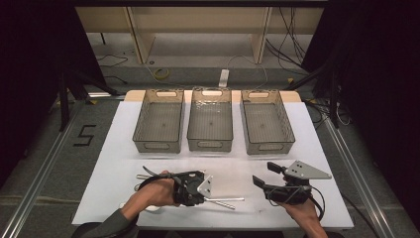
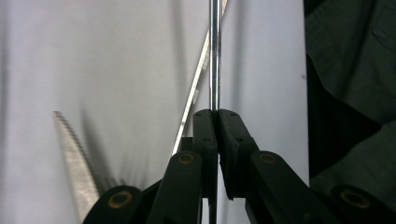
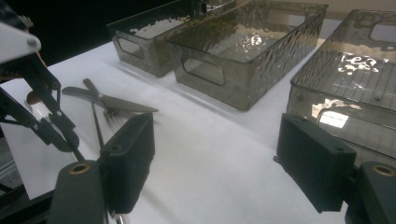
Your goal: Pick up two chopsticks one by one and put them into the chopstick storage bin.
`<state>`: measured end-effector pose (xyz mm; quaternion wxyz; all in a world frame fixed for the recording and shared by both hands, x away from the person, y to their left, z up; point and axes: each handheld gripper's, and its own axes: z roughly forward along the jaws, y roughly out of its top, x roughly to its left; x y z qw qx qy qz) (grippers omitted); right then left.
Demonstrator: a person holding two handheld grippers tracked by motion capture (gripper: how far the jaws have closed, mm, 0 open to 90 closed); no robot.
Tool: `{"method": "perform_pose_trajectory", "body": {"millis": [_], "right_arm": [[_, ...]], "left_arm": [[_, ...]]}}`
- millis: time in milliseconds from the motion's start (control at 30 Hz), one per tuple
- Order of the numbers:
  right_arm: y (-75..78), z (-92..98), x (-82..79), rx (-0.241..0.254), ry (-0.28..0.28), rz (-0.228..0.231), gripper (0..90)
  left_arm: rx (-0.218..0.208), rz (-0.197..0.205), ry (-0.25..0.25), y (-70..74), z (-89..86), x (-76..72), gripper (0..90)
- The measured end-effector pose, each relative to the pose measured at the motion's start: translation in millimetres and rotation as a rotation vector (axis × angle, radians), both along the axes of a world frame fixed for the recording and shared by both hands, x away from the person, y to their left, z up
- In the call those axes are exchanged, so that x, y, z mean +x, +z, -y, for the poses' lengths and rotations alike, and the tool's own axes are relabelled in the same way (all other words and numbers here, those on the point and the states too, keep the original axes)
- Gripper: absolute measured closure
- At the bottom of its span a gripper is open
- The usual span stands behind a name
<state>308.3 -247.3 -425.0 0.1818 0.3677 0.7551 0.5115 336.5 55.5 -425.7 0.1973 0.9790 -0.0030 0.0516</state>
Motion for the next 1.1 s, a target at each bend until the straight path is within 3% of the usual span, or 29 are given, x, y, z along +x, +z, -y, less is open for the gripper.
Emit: {"method": "perform_pose_trajectory", "body": {"millis": [233,467,833,1100], "right_arm": [[1.3,3.5,-0.4,0.02,-0.017,0.012,28.5],[1.7,3.7,-1.3,0.033,-0.021,0.029,28.4],[0.9,4.4,-0.5,0.038,-0.026,0.028,28.4],[0.5,5.4,-0.1,0.039,-0.03,0.023,28.4]], "left_arm": [[-0.14,0.004,0.181,20.9,-12.7,15.4,85.2],[-0.225,0.003,0.302,38.6,-31.2,32.8,85.2],[-0.296,0.039,0.411,58.7,-53.9,56.2,85.2],[-0.355,0.085,0.529,77.4,-77.2,79.8,85.2]]}}
